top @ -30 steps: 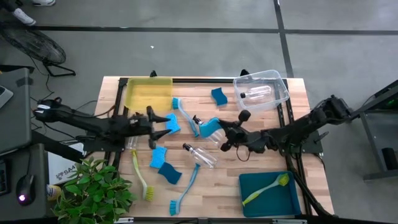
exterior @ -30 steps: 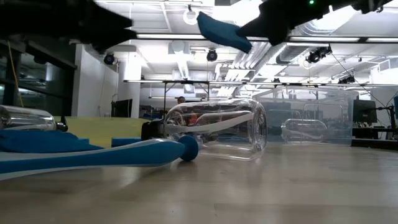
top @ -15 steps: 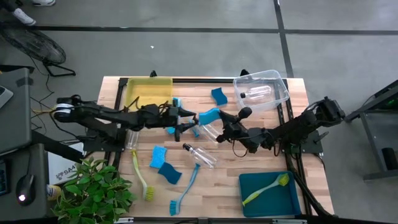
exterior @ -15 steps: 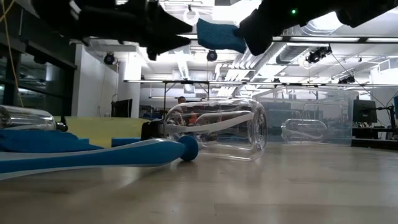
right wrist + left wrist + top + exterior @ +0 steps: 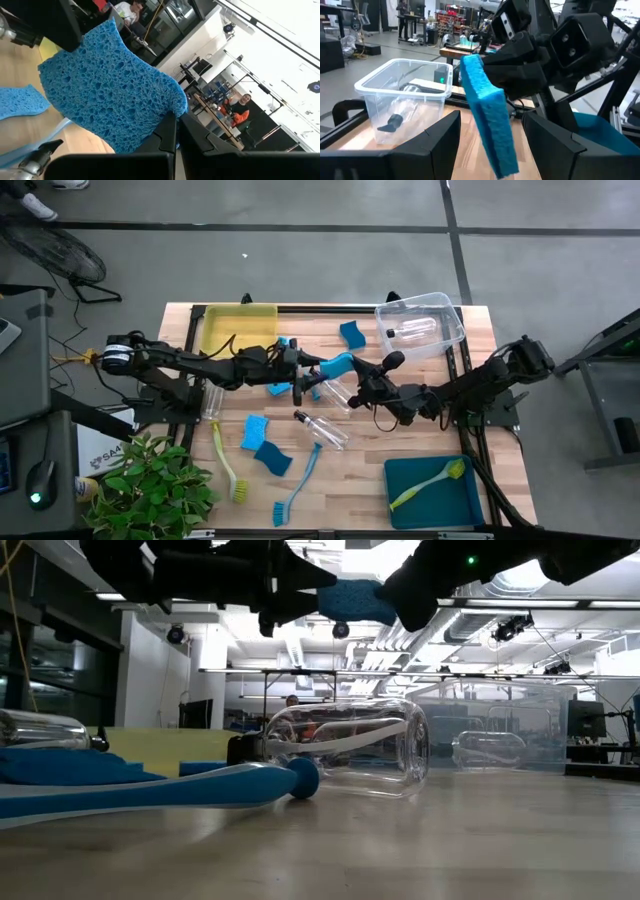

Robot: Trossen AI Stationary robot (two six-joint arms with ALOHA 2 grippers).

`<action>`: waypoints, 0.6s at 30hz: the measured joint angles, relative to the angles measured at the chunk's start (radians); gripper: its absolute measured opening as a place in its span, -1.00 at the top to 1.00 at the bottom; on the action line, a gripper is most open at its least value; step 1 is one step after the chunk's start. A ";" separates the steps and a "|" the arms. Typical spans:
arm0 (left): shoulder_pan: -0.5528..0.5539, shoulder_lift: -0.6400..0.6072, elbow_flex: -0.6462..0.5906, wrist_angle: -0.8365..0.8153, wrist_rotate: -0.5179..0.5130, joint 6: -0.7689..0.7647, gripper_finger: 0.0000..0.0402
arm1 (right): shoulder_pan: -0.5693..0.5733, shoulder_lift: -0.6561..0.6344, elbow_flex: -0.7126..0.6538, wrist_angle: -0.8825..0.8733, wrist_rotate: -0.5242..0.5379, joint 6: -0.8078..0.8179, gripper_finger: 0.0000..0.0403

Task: Pick & Place Kitchen Sink Supplies
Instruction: Put the blue sponge into the yellow bin

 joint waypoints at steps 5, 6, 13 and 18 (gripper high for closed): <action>0.000 0.000 0.000 0.005 -0.010 -0.007 0.12 | 0.000 0.000 0.000 0.000 0.000 0.017 1.00; 0.000 0.000 0.000 0.006 -0.011 -0.012 0.19 | 0.000 0.000 0.000 -0.001 -0.001 0.019 1.00; 0.000 0.000 0.000 0.005 -0.014 -0.032 0.73 | 0.000 0.000 0.000 -0.008 -0.002 0.021 1.00; 0.000 0.000 0.000 0.003 -0.015 -0.027 0.94 | 0.000 0.000 0.000 -0.009 -0.013 0.021 0.99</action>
